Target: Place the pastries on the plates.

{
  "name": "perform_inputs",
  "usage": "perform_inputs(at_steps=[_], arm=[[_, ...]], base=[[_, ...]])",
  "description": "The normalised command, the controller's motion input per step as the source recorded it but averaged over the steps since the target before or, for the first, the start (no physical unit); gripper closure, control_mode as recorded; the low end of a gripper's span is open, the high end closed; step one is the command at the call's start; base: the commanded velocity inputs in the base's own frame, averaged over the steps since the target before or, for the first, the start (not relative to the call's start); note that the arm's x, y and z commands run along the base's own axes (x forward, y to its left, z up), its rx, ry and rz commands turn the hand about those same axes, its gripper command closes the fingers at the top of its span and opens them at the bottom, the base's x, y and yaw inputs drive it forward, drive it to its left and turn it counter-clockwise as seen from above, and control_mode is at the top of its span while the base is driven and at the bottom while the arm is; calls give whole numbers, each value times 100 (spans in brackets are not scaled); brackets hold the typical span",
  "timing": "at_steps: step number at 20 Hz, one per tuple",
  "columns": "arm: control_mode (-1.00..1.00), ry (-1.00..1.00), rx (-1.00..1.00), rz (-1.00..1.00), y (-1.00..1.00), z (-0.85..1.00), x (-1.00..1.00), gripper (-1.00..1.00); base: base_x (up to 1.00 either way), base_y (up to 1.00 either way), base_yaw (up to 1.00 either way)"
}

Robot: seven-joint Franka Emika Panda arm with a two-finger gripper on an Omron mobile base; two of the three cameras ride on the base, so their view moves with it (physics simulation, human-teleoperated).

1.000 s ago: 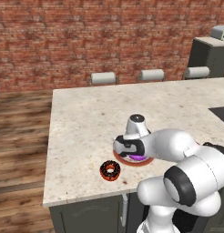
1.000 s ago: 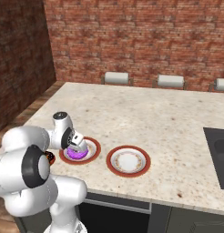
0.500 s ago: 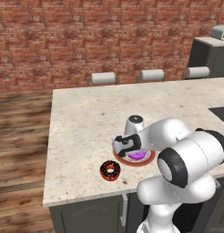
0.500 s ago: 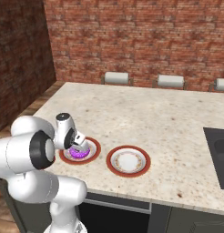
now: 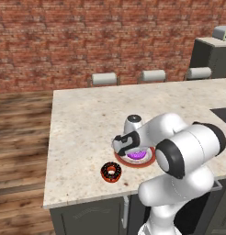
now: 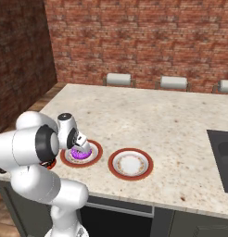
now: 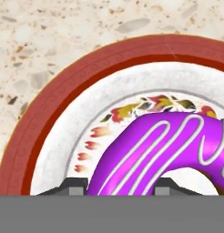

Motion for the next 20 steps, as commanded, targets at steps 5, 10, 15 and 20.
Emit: perform_inputs(at_steps=[5, 10, 15, 20], arm=[[-100, 0, 0, 0, 0, -11, 0, -100], [-100, 0, 0, 0, 0, 6, -5, -100], [-100, 0, 0, 0, 0, 44, -17, -100], [-100, -1, 0, 0, 0, 62, -23, -100]], base=[[0, 0, 0], [0, 0, 0], [0, 0, 0], [0, 0, 0]])
